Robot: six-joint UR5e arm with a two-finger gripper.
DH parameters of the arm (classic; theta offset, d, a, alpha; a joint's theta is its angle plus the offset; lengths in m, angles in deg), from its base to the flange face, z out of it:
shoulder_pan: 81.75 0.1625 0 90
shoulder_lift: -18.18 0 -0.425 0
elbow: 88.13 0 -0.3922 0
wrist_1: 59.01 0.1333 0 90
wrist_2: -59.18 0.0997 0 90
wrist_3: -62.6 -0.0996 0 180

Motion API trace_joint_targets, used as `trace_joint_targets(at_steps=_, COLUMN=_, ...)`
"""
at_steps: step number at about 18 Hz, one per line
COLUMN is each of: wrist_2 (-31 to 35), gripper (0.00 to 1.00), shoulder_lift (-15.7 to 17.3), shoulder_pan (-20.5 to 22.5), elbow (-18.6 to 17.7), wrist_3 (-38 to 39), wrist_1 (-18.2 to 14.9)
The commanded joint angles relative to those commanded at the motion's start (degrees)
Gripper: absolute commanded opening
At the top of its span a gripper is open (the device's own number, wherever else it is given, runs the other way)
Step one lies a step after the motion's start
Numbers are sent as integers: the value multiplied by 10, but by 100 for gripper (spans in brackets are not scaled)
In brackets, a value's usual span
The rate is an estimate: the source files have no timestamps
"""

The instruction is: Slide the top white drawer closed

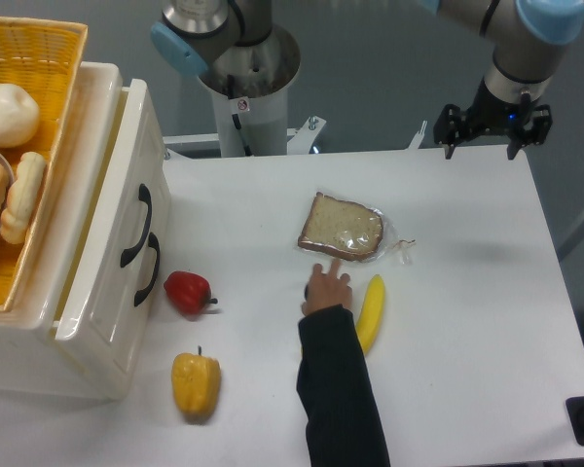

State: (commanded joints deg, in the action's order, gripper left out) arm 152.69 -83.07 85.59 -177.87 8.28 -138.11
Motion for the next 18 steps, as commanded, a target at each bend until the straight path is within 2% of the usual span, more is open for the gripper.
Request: trace_joint_targets(at_steps=18, wrist_2=0, gripper=100, shoulder_lift=0, shoulder_pan=10, elbow=-1, wrist_3=0, wrist_1=1)
